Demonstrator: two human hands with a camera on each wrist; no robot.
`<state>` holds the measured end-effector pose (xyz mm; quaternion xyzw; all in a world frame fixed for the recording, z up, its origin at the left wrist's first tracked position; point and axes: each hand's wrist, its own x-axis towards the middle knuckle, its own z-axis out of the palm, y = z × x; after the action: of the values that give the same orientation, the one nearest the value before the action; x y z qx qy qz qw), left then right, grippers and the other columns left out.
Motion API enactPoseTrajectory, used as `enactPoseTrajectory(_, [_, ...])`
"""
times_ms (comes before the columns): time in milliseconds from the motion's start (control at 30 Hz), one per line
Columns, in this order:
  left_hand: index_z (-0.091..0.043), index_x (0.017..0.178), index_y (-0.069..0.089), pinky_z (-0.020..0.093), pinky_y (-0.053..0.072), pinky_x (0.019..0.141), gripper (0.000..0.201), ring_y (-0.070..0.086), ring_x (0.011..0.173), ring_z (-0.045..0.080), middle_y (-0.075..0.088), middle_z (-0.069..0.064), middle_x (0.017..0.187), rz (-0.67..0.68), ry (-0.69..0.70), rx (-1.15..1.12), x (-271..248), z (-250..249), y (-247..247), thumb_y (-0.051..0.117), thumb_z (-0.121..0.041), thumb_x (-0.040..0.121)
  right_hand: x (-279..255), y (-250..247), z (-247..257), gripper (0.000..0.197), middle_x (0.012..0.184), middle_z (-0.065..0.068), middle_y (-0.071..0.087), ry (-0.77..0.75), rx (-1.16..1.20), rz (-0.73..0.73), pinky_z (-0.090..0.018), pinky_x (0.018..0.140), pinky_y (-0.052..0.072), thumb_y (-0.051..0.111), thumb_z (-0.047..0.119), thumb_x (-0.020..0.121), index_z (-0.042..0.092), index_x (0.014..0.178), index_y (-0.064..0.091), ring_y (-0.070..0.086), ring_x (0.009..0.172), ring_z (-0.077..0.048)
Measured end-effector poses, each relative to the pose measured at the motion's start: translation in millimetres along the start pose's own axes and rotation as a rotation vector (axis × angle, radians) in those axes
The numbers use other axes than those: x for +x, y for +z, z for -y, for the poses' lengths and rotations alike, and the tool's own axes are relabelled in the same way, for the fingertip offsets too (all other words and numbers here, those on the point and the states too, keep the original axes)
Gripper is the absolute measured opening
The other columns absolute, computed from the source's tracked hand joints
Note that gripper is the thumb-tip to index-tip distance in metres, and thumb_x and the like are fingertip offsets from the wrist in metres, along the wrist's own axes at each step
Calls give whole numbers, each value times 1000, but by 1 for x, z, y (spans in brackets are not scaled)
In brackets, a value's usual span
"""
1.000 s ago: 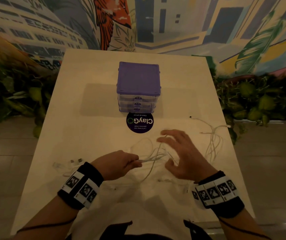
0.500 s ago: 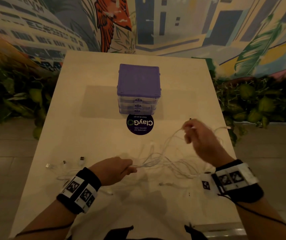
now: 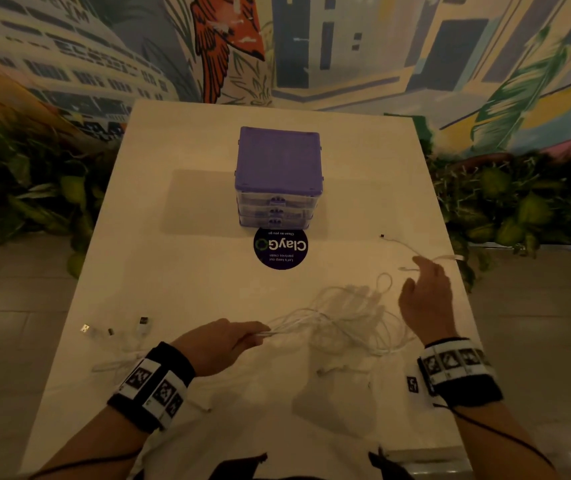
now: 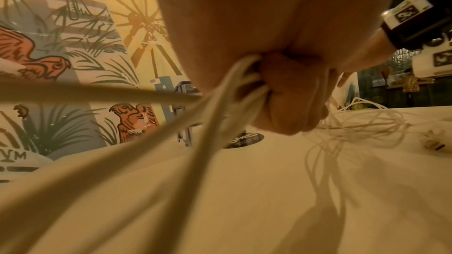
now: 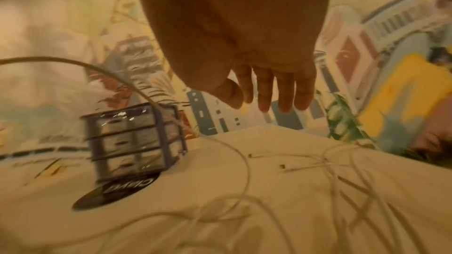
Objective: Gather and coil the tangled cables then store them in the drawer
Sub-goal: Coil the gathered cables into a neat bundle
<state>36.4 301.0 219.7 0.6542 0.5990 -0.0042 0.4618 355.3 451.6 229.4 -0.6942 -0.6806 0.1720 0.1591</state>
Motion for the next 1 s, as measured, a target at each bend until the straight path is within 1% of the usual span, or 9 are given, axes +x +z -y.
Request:
enactPoseTrajectory(133, [-40, 131, 48, 40, 51, 82, 38, 65, 83, 24, 71, 5, 101, -6, 8, -7, 7, 0, 0, 30, -50, 99, -43, -1, 45, 49, 118, -22, 54, -482, 64, -240, -49, 102, 39, 50, -9, 65, 3, 113, 52, 47, 116, -36])
enactPoseTrajectory(267, [-38, 131, 48, 31, 47, 78, 36, 62, 84, 16, 70, -1, 108, -13, -7, 2, 11, -2, -1, 31, -46, 101, -77, 11, 73, 35, 109, -17, 60, -877, 61, 65, -37, 95, 44, 63, 12, 72, 4, 105, 58, 52, 106, -27])
enactPoseTrajectory(433, [-43, 128, 47, 42, 51, 82, 38, 65, 86, 24, 71, 4, 102, -1, -3, -13, 12, 3, -3, 27, -53, 98, -81, 42, 73, 22, 92, -9, 60, -673, -426, 430, -37, 53, 53, 65, 26, 87, 10, 102, 59, 64, 65, -28])
enactPoseTrajectory(567, [-38, 122, 51, 39, 50, 79, 33, 62, 76, 18, 69, -2, 92, -38, 15, -6, 12, 1, -3, 29, -49, 100, -65, 10, 82, 32, 102, -7, 63, -597, -362, 660, -38, 77, 46, 47, 40, 97, 12, 108, 58, 58, 92, -24])
enactPoseTrajectory(667, [-28, 106, 54, 36, 44, 68, 32, 55, 65, 16, 64, -1, 79, -52, 26, 3, 11, 1, -4, 29, -47, 100, -49, -42, 94, 27, 80, 4, 68, -637, -162, 696, -25, 70, 46, 67, 45, 83, 18, 90, 70, 56, 72, -8])
enactPoseTrajectory(767, [-25, 92, 54, 29, 41, 61, 30, 53, 61, 13, 59, -6, 71, -48, 28, 5, 12, 4, -3, 31, -42, 102, -28, -76, 88, 13, 73, 9, 67, -595, 54, 585, -15, 62, 46, 69, 31, 83, 18, 81, 72, 59, 68, -8])
enactPoseTrajectory(833, [-26, 93, 56, 19, 35, 56, 26, 46, 54, 4, 53, -16, 67, -37, 16, 15, 13, -1, -4, 33, -34, 103, -10, -76, 72, 13, 76, 3, 67, -511, 118, 331, -27, 66, 50, 65, 25, 87, 13, 84, 69, 59, 68, -10])
enactPoseTrajectory(933, [-20, 92, 56, 16, 30, 52, 27, 44, 49, 2, 47, -20, 61, -34, 25, 23, 10, -11, -7, 34, -31, 103, -2, -54, 56, 23, 107, -14, 62, -388, -146, -27, -45, 86, 46, 57, 24, 91, 9, 109, 61, 57, 99, -33])
enactPoseTrajectory(1000, [-22, 89, 53, 17, 33, 54, 25, 48, 52, -1, 49, -20, 62, -35, 42, 22, 9, -16, -8, 35, -32, 103, -18, -39, 64, 43, 125, -17, 52, -500, -102, -26, -46, 99, 40, 62, 18, 84, 8, 124, 53, 47, 116, -32])
